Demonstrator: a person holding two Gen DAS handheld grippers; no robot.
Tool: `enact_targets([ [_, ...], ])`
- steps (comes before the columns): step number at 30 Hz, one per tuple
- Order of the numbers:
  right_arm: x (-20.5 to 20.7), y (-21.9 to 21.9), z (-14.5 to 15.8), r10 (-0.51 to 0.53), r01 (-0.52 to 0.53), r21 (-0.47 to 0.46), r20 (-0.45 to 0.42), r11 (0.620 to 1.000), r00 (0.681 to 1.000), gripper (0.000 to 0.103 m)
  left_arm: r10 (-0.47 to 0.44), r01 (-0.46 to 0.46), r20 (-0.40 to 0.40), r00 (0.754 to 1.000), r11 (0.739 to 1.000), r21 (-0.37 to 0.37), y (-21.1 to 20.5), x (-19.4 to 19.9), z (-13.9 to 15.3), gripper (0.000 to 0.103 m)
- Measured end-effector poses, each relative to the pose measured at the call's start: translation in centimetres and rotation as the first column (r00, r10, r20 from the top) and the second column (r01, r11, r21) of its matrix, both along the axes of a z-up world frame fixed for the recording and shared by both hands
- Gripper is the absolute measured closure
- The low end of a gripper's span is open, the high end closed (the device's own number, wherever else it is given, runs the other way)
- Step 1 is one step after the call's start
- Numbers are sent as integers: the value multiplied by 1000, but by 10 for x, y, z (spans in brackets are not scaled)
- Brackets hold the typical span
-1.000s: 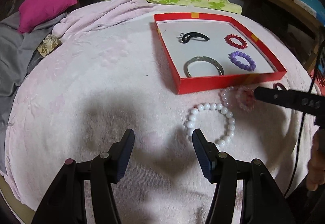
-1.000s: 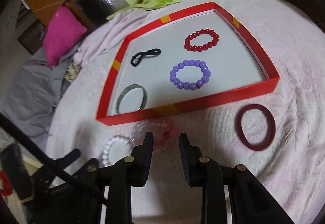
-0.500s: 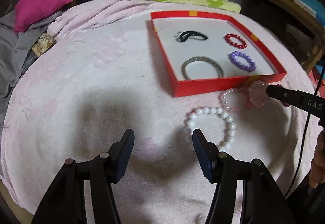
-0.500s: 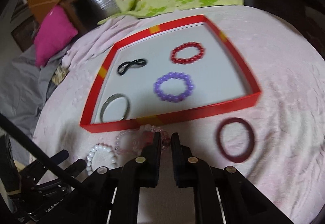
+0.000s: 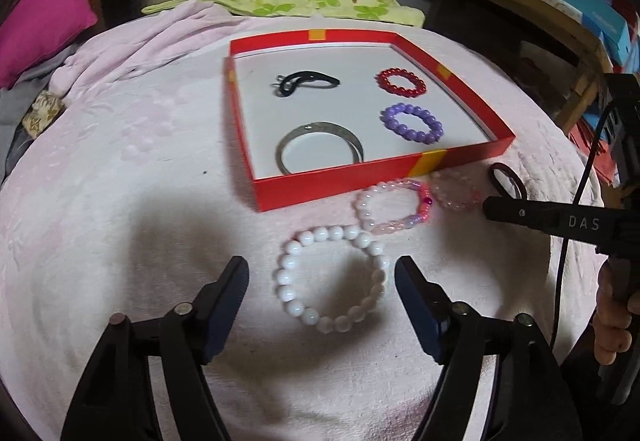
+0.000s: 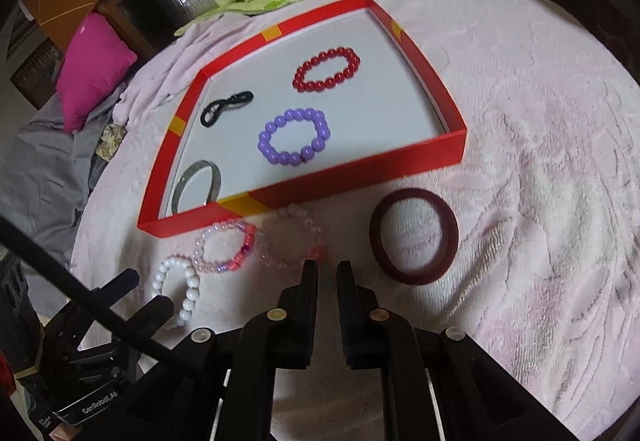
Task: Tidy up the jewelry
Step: 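Withdraw both tools from the tray toward the remaining bracelets, then grasp the white bead bracelet with the left tool while the right tool grasps the small pink-clear bracelet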
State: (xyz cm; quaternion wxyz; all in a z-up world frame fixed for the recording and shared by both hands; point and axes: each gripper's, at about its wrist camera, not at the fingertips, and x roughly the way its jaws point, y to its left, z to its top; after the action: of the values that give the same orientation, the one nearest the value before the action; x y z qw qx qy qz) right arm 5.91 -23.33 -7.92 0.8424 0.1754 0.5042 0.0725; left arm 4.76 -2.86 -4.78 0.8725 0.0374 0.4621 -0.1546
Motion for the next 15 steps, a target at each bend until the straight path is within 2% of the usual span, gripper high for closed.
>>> enact_targets([
  [5,-3,-17,-1,-6,7,79,-16,997,1000,93,5,-4,-38,999,1000,26,-5,7,-12,26],
  [8,-5,-27,-3,-10,17,152,-46,988,999,91,-4,5,-24,1000,999,39,-9,5,-14,26],
  [11,-7,-30,2,-20,25,174,-26,984,999,91,-19,19,-9,1000,999,45,-10,1,-13,45],
  [12,-6,-29,4,-23,25,170,-15,985,1000,90,-21,22,-1,1000,999,44,-9,0,-12,56],
  [13,-6,-27,6,-26,26,167,-6,986,1000,83,-25,25,2,1000,999,43,-8,0,-11,65],
  [14,-5,-25,7,-28,28,165,-1,986,1000,73,-25,25,3,1000,999,43,-6,0,-11,68],
  [15,-4,-21,8,-34,33,159,7,987,999,68,-23,23,6,1000,999,44,-5,0,-11,75],
])
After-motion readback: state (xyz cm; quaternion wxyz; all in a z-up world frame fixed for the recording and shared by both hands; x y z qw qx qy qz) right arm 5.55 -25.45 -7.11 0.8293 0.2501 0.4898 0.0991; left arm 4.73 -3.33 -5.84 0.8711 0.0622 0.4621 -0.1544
